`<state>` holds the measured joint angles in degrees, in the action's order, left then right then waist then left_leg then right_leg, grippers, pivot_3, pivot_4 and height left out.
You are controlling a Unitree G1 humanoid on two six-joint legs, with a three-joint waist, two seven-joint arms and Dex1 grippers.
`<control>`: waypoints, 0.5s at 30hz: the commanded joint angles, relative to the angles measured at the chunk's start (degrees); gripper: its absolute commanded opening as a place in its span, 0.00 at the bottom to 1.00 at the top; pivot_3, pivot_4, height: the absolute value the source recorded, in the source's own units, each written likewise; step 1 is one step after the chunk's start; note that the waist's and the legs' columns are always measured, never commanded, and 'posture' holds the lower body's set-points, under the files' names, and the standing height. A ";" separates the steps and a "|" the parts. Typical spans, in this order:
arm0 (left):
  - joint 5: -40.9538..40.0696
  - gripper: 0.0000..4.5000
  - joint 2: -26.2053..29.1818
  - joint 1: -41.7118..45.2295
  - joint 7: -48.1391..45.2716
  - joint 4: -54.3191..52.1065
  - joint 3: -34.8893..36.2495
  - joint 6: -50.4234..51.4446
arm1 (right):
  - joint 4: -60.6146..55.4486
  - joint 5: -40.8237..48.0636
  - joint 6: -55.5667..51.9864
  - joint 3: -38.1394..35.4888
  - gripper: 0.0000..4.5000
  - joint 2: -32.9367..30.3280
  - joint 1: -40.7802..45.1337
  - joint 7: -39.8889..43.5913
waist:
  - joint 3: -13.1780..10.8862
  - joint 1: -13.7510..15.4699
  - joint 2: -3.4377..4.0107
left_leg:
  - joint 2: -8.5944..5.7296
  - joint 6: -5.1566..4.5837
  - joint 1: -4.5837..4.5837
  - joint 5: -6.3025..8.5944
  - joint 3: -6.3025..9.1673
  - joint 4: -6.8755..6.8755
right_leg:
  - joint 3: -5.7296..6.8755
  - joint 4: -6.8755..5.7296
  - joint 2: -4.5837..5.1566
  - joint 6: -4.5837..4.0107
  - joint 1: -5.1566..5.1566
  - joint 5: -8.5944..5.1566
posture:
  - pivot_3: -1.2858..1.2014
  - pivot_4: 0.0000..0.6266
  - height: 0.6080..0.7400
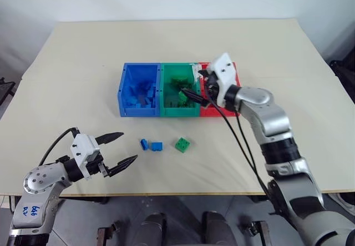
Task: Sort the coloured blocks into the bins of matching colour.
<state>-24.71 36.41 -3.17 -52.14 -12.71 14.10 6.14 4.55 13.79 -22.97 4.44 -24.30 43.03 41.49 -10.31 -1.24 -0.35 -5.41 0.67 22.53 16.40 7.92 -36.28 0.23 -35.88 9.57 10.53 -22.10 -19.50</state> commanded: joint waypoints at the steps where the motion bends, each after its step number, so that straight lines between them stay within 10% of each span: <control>1: -0.31 1.00 0.88 2.41 -1.64 0.84 -0.75 -0.90 | -10.12 4.47 6.17 -5.98 1.00 -7.23 -10.07 8.67 | 0.01 0.67 -0.01 | 0.00 -0.02 0.00 0.02 0.01 0.01 | 0.05 0.04 0.00 0.00 0.04 0.00 | 0.52 0.24 1.00; 10: 1.52 1.00 1.89 10.77 -7.63 6.63 -6.78 -2.44 | -5.30 7.79 23.85 -21.81 1.00 -21.89 -38.82 25.87 | 0.00 1.16 -0.01 | 0.03 -0.05 -0.24 0.03 -0.77 -0.02 | -0.03 0.26 -0.07 0.01 0.13 0.02 | 0.52 0.24 1.00; 15: 1.61 1.00 2.21 12.61 -9.19 9.18 -6.98 -4.05 | -6.04 9.21 24.85 -20.11 1.00 -22.53 -40.10 28.02 | -0.01 0.23 -0.01 | 0.10 -0.07 -0.44 0.04 -0.89 -0.10 | -0.11 0.37 -0.11 0.02 0.35 0.05 | 0.52 0.24 1.00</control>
<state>-23.32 38.06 9.11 -60.74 -3.65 6.46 3.55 1.47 21.37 1.25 -16.05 -46.59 1.45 68.85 -10.32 -1.01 -0.36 -5.30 0.61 22.07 16.44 7.05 -36.41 0.12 -35.52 9.46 10.55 -21.74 -19.45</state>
